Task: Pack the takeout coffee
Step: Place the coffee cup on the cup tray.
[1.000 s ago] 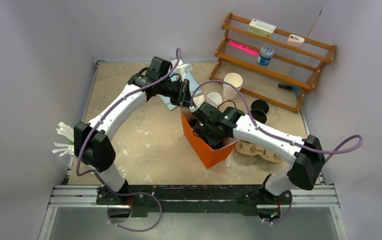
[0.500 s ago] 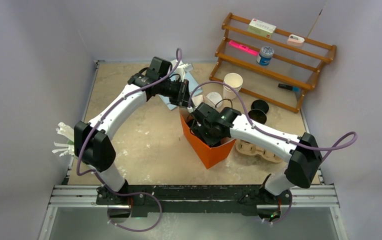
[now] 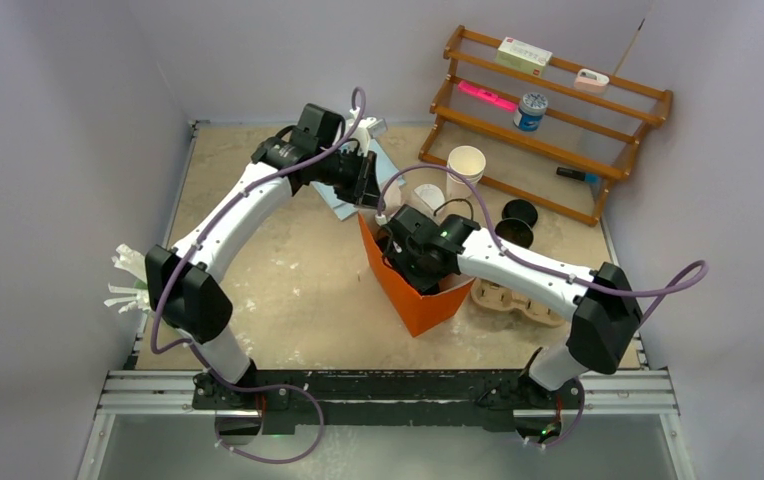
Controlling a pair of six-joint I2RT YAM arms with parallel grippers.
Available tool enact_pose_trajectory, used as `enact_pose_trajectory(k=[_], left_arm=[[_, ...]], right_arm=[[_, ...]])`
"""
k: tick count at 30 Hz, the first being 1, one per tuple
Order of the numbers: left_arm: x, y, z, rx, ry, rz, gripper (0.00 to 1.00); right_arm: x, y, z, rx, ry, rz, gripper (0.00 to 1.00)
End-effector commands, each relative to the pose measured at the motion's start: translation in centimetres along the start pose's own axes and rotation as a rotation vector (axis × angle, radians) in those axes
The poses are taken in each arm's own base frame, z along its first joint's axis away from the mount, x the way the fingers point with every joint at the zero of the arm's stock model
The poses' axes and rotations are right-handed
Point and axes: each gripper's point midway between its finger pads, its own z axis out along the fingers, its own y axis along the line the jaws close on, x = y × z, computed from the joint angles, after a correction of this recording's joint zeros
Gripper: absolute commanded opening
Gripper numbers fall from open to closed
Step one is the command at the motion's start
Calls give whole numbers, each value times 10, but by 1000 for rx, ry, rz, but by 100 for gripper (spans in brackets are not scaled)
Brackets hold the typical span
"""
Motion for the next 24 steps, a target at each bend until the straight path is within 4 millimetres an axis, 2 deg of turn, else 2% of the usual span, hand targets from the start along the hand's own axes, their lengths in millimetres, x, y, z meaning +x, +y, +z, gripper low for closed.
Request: enact_pose_trajectory(k=[1,9,16,22,24], left_arm=[[-32,-6,-16,-35,-115,100,0],[-38,-4,-20,-65,-152,133,0],[-51,-10,-23,-67,-215,191,0],[-51,-18,-23,-50,-221,230,0],[-50,-19,-22,-39,-219,232,0]], right_arm=[[37,-16,17,70,154,-12,0],[16,-11,-4,46,99,4,0],[19,-7,-12,27,121,26,0],[18,-5,-21,20,131,40,0],[21,-7,-18,35,146,40,0]])
